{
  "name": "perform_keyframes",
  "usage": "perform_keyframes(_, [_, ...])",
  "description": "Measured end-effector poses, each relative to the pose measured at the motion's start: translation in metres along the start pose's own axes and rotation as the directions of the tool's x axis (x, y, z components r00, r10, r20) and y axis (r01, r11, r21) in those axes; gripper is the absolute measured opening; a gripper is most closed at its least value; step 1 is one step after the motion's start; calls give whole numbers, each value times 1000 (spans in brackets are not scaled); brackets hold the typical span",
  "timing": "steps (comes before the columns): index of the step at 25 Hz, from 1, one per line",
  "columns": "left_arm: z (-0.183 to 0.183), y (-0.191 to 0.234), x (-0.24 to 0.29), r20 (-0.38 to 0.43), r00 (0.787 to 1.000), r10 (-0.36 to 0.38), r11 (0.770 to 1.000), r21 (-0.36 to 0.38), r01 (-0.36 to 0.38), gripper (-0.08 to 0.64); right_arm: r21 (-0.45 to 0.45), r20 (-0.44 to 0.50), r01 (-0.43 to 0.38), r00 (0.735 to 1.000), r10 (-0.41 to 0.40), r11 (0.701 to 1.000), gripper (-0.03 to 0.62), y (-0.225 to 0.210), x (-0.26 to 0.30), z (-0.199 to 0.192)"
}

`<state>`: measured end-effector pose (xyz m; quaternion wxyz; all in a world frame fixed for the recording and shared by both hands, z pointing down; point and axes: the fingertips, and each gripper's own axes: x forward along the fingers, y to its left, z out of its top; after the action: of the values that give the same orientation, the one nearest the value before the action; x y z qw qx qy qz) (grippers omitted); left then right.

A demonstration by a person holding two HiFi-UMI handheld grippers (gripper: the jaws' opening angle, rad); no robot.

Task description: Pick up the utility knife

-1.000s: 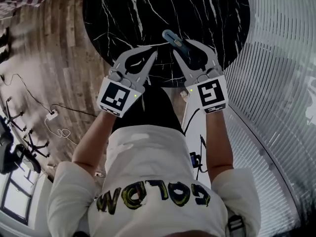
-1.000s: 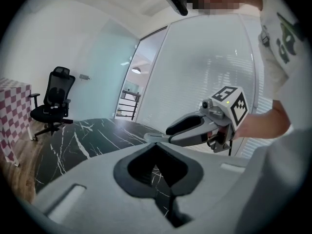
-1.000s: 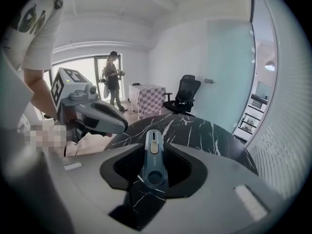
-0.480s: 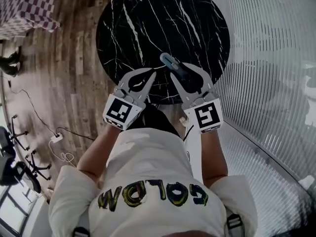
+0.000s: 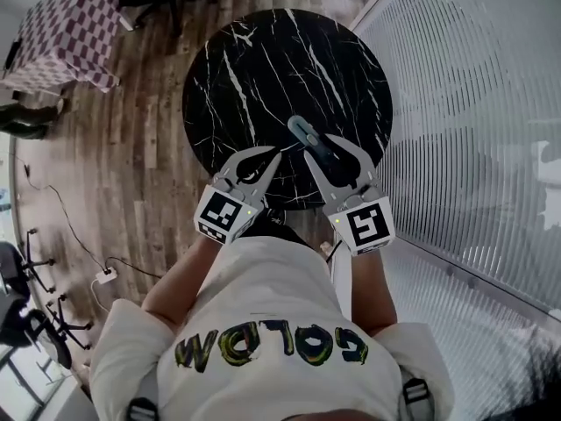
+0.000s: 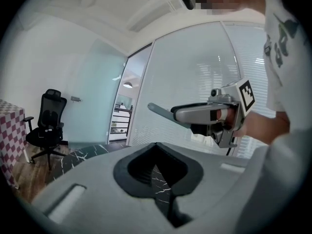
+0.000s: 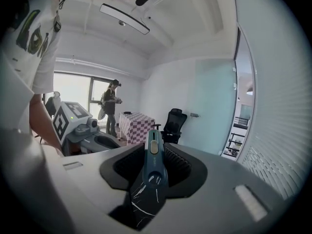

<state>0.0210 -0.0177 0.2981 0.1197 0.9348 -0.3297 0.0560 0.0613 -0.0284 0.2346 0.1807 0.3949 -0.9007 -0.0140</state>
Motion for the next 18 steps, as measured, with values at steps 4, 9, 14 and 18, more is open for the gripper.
perform_keyframes(4, [6,-12,-4,3,1000,-7,1000,5,7,3,10,51,26,998,-26,1000,129,-3,-17,20])
perform_keyframes(9, [26,-16,-10,31,1000,0,1000,14,-1,3,33,76,48,996,-51,998,129,-5,-32,34])
perform_keyframes(14, [46,-17,-14,64,998,12,1000,25,-14,3,36,104,54,993,-57,998,129,-5,-42,40])
perform_keyframes(18, [57,-19,-15,79,997,15,999,39,-18,3,32,121,56,991,-59,998,129,-6,-47,45])
